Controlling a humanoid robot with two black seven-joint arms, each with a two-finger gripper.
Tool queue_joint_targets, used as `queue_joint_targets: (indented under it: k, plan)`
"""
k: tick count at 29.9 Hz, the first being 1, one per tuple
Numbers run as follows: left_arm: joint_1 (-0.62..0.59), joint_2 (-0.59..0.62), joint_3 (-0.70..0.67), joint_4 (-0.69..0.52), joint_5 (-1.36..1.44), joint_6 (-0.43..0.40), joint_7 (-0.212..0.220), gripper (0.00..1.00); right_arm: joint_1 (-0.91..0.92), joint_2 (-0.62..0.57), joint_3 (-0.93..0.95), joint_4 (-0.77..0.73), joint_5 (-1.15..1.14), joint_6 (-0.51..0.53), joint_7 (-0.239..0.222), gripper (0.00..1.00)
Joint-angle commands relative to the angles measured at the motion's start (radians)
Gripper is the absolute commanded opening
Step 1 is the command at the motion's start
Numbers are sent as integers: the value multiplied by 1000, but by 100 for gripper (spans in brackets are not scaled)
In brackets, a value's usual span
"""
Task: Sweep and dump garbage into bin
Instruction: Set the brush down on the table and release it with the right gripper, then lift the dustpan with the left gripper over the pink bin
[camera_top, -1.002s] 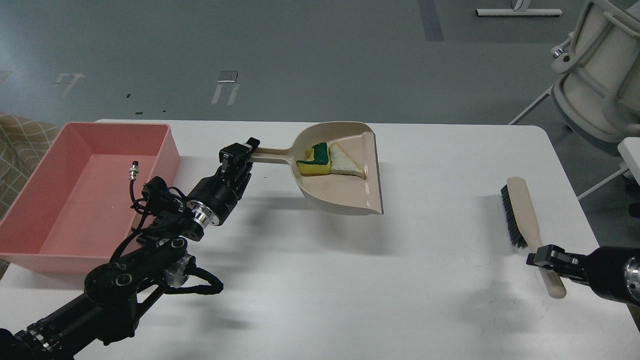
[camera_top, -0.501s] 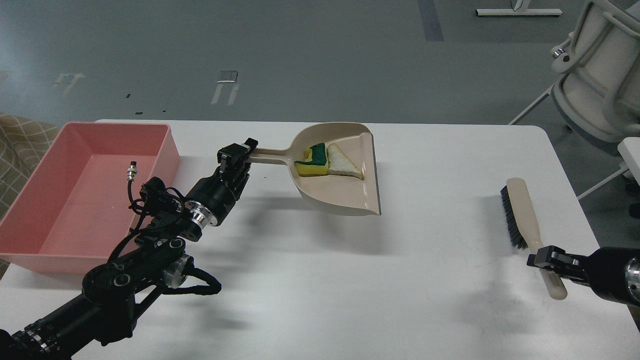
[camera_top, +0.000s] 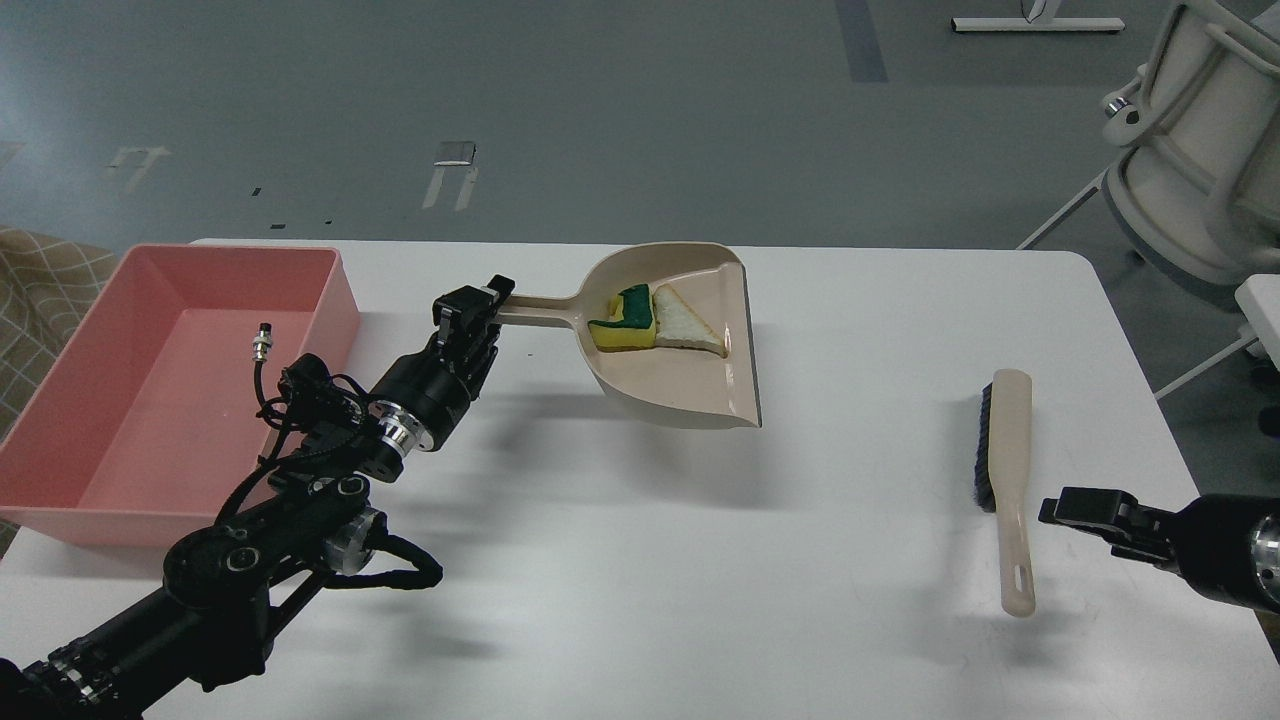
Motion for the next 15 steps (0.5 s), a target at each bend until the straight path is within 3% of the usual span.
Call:
queue_joint_targets:
  k: [1, 8, 15]
  plan:
    - [-2, 0, -1, -1, -2, 0, 0, 0, 16, -1, 33, -2, 5, 0, 0, 100]
    - [-8, 18, -29, -1, -5, -5, 3, 0, 42, 66, 243, -28, 8, 0, -2, 100]
    - [-34, 73, -35, -19, -57, -6, 6, 0, 125, 408, 460, -116, 8, 0, 0, 100]
